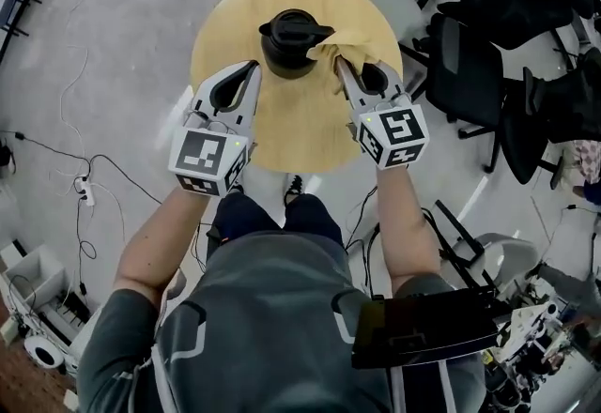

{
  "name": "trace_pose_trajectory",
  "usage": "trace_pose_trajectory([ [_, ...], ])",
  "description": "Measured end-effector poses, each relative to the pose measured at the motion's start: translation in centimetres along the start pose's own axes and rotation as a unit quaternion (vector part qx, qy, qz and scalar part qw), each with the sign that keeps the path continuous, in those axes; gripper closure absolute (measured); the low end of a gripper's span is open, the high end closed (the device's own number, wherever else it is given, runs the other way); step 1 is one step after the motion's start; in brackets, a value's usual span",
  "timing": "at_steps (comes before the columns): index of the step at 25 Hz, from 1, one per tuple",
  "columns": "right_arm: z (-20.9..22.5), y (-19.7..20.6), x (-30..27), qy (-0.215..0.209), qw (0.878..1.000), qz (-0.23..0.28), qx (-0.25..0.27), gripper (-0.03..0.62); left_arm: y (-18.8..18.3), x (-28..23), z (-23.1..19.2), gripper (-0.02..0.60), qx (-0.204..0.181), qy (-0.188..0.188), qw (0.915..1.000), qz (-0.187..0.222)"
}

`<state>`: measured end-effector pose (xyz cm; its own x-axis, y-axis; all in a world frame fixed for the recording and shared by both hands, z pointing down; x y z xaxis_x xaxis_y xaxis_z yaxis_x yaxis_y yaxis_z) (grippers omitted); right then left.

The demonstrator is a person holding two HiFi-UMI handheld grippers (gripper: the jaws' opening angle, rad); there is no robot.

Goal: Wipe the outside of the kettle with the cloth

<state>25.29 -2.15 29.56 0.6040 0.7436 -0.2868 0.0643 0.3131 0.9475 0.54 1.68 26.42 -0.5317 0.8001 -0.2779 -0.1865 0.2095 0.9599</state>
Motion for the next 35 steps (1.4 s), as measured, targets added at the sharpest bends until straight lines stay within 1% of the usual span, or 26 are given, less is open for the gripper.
trace_pose_trajectory([
  [2,0.2,0.8,-1.1,-0.017,1.000,-0.005,0.011,0.526,0.6,-0.3,0.2,0.572,-0.006,0.000,1.0000,-0.001],
  [4,0.3,1.5,-2.1,-0.028,0.999,-0.011,0.019,0.526,1.3,-0.6,0.2,0.572,-0.010,-0.007,0.9999,-0.006],
  [10,0.9,4.2,-4.7,-0.038,0.999,-0.022,0.018,0.526,3.8,-1.9,-0.3,0.572,0.005,-0.015,0.9997,-0.016],
  [15,1.2,6.3,-5.7,-0.058,0.997,-0.023,0.048,0.526,5.7,-3.1,-0.3,0.572,0.006,-0.015,0.9995,-0.027],
  [18,1.4,7.9,-6.2,-0.060,0.997,-0.027,0.036,0.525,6.8,-3.6,-0.6,0.572,0.010,-0.013,0.9994,-0.032],
  [21,1.9,9.2,-6.2,-0.058,0.998,-0.007,0.006,0.526,7.9,-4.2,-0.5,0.572,0.013,-0.011,0.9992,-0.036],
  [24,2.6,10.4,-6.2,-0.047,0.999,-0.001,-0.006,0.526,9.0,-5.2,-0.4,0.572,0.020,-0.014,0.9989,-0.040],
  [26,2.9,12.0,-6.6,-0.036,0.999,-0.028,-0.005,0.526,9.6,-5.5,-0.4,0.572,0.025,-0.014,0.9987,-0.042],
  [29,2.7,14.7,-7.8,-0.017,0.996,-0.089,0.017,0.526,10.5,-5.6,-0.3,0.572,0.028,-0.014,0.9985,-0.046],
  [32,2.8,16.5,-8.9,-0.006,0.994,-0.107,0.011,0.526,11.4,-5.7,-0.4,0.572,0.028,-0.016,0.9983,-0.047],
  [35,2.8,18.1,-9.5,-0.001,0.990,-0.138,0.014,0.526,12.3,-5.6,-0.4,0.572,0.033,-0.018,0.9979,-0.052],
])
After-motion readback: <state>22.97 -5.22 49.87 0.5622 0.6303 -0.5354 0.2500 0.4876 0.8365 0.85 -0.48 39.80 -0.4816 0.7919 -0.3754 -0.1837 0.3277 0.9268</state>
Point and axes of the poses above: the fingertips, and each gripper's own axes: x backward along the fingers, z to its right, y out of its underside, the point moved 10 cm from there along x, backward along the fingers, and after that the axes turned 6 degrees about -x, right-handed, at the moved point
